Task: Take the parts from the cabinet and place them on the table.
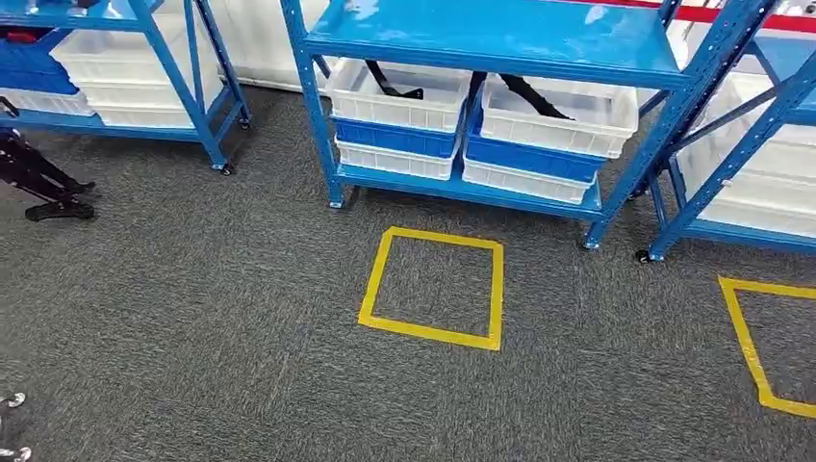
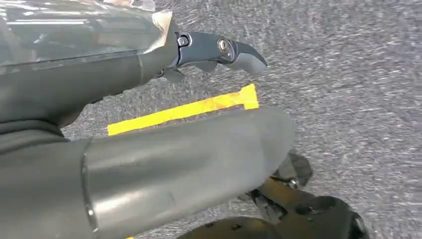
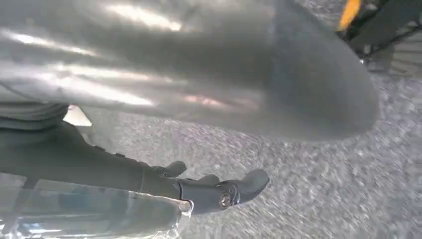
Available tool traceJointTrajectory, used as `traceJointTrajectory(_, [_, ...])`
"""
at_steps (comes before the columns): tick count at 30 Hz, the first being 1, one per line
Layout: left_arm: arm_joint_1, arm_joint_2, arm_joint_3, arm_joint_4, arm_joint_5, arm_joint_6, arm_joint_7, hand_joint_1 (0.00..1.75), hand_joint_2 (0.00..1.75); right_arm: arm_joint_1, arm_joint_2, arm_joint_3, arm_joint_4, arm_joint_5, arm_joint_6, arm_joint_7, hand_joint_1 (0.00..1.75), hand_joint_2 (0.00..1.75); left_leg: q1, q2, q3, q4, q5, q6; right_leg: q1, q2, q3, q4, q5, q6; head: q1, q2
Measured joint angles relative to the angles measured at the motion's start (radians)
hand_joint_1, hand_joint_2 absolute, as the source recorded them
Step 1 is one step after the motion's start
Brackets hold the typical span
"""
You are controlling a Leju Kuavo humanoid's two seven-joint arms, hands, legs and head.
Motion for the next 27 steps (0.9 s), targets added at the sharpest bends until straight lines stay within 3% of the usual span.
traceJointTrajectory(3, [-0.003,-0.003,0.000,-0.002,0.001,0.000,-0.005,0.00,0.00,0.001,-0.001,0.000,0.000,0.000,0.000,0.000,0.00,0.00,0.012,0.001,0.007,-0.003,-0.008,-0.010,0.005,0.007,0.003,0.005,-0.011,-0.031,-0.004,0.000])
traceJointTrajectory(4, [-0.003,-0.002,0.000,-0.002,0.003,0.000,-0.007,0.00,0.00,0.003,0.000,0.000,0.000,0.000,0.000,0.000,0.00,0.00,0.016,-0.011,0.005,0.014,-0.019,-0.011,0.000,0.008,0.007,0.003,-0.014,-0.037,-0.006,0.000])
traceJointTrajectory(5, [-0.004,-0.002,0.000,-0.002,0.004,0.000,-0.007,0.00,0.00,0.003,0.000,0.000,0.000,0.000,0.000,0.000,0.00,0.00,0.015,-0.026,-0.023,0.071,-0.046,-0.009,0.003,0.008,0.012,0.003,-0.019,-0.044,-0.009,0.000])
traceJointTrajectory(7, [-0.002,-0.002,0.000,-0.002,0.005,0.000,-0.007,0.00,0.00,0.001,-0.002,0.000,0.000,0.000,0.000,0.000,0.00,0.00,0.011,-0.042,-0.133,0.256,-0.117,-0.007,0.012,0.011,0.018,0.003,-0.028,-0.058,-0.012,0.000])
traceJointTrajectory(8, [0.000,-0.002,0.000,-0.002,0.005,0.000,-0.007,0.00,0.00,0.001,-0.002,0.000,0.000,0.000,0.000,0.000,0.00,0.00,0.010,-0.043,-0.185,0.331,-0.133,-0.004,0.017,0.014,0.022,0.003,-0.032,-0.064,-0.013,0.000])
traceJointTrajectory(9, [0.004,-0.002,0.000,-0.002,0.005,0.000,-0.007,0.00,0.00,0.001,-0.001,0.000,0.000,-0.001,0.000,0.000,0.00,0.00,0.008,-0.043,-0.214,0.358,-0.121,0.000,0.023,0.018,0.029,0.003,-0.037,-0.069,-0.011,0.000])
traceJointTrajectory(10, [0.006,-0.003,0.000,-0.002,0.005,0.000,-0.007,0.00,0.00,0.001,-0.001,0.000,0.000,-0.001,-0.001,0.000,0.00,0.00,0.004,-0.043,-0.221,0.338,-0.086,0.008,0.027,0.022,0.036,0.003,-0.042,-0.073,-0.012,0.000])
traceJointTrajectory(12, [0.008,-0.002,0.000,-0.002,0.005,-0.001,-0.007,0.00,0.00,0.002,-0.001,0.000,0.000,-0.002,-0.001,0.000,0.00,0.00,-0.006,-0.049,-0.175,0.187,0.032,0.031,0.031,0.030,0.056,0.003,-0.057,-0.072,-0.012,0.000])
traceJointTrajectory(13, [0.008,-0.002,0.000,-0.002,0.005,-0.001,-0.007,0.00,0.00,0.002,-0.001,0.001,0.000,-0.002,-0.001,-0.001,0.00,0.00,-0.014,-0.057,-0.144,0.100,0.083,0.049,0.029,0.033,0.054,0.001,-0.064,-0.072,-0.013,0.000])
traceJointTrajectory(14, [0.007,0.002,0.000,-0.001,0.006,-0.001,-0.007,0.00,0.00,-0.002,0.002,0.001,0.000,-0.002,-0.001,-0.001,0.00,0.00,-0.018,-0.058,-0.134,0.078,0.064,0.056,0.038,0.035,0.061,0.001,-0.071,-0.066,-0.006,0.000])
traceJointTrajectory(15, [0.006,0.000,-0.001,-0.001,0.006,0.000,-0.007,0.00,0.00,-0.004,0.001,0.001,0.000,-0.002,-0.002,-0.002,0.00,0.00,-0.023,-0.052,-0.127,0.067,0.060,0.051,0.036,0.040,0.060,0.000,-0.075,-0.060,-0.007,0.000])
traceJointTrajectory(16, [0.005,0.000,-0.001,-0.001,0.006,0.001,-0.007,0.00,0.00,-0.003,0.001,0.001,0.000,-0.002,-0.002,-0.003,0.00,0.00,-0.027,-0.052,-0.127,0.063,0.057,0.054,0.034,0.040,0.062,-0.010,-0.075,-0.054,-0.008,0.000])
traceJointTrajectory(18, [0.006,0.000,-0.001,-0.001,0.007,0.001,-0.007,0.00,0.00,0.000,0.001,0.001,0.000,-0.002,-0.002,-0.005,0.00,0.00,-0.027,-0.053,-0.109,0.042,0.057,0.064,0.034,0.038,0.085,0.001,-0.057,-0.034,-0.009,0.000])
traceJointTrajectory(20, [0.008,-0.002,-0.001,-0.002,0.007,0.002,-0.007,0.00,0.00,0.000,0.003,0.003,0.000,-0.002,-0.002,-0.005,0.00,0.00,-0.019,-0.050,-0.067,0.020,0.060,0.067,0.032,0.024,0.067,0.048,-0.082,-0.032,0.000,0.000])
traceJointTrajectory(22, [0.005,-0.002,-0.001,-0.002,0.007,0.001,-0.007,0.00,0.00,-0.004,0.000,0.004,0.000,-0.002,-0.003,-0.005,0.00,0.00,-0.019,-0.047,-0.061,0.020,0.054,0.071,0.028,0.022,-0.021,0.182,-0.129,-0.044,0.000,0.000])
traceJointTrajectory(23, [0.005,-0.003,-0.001,-0.002,0.007,0.001,-0.007,0.00,0.00,-0.005,-0.001,0.005,0.000,-0.002,-0.003,-0.005,0.00,0.00,-0.019,-0.046,-0.059,0.020,0.049,0.070,0.026,0.022,-0.070,0.244,-0.149,-0.038,0.000,0.000])
traceJointTrajectory(24, [0.005,-0.004,-0.002,-0.002,0.007,0.001,-0.007,0.00,0.00,-0.003,-0.002,0.005,0.000,-0.002,-0.003,-0.005,0.00,0.00,-0.019,-0.046,-0.053,0.020,0.042,0.070,0.024,0.022,-0.103,0.272,-0.158,-0.028,0.000,0.000])
traceJointTrajectory(25, [0.005,-0.006,-0.002,-0.002,0.007,0.001,-0.007,0.00,0.00,-0.003,-0.002,0.006,0.000,-0.002,-0.003,-0.005,0.00,0.00,-0.017,-0.047,-0.045,0.020,0.036,0.068,0.020,0.021,-0.111,0.258,-0.149,-0.019,0.001,0.000])
traceJointTrajectory(27, [0.009,-0.007,-0.002,-0.002,0.007,0.001,-0.007,0.00,0.00,0.003,-0.002,0.006,0.000,-0.002,-0.003,-0.005,0.00,0.00,-0.013,-0.050,-0.022,0.020,0.018,0.058,0.009,0.017,-0.081,0.130,-0.063,0.020,0.002,0.000])
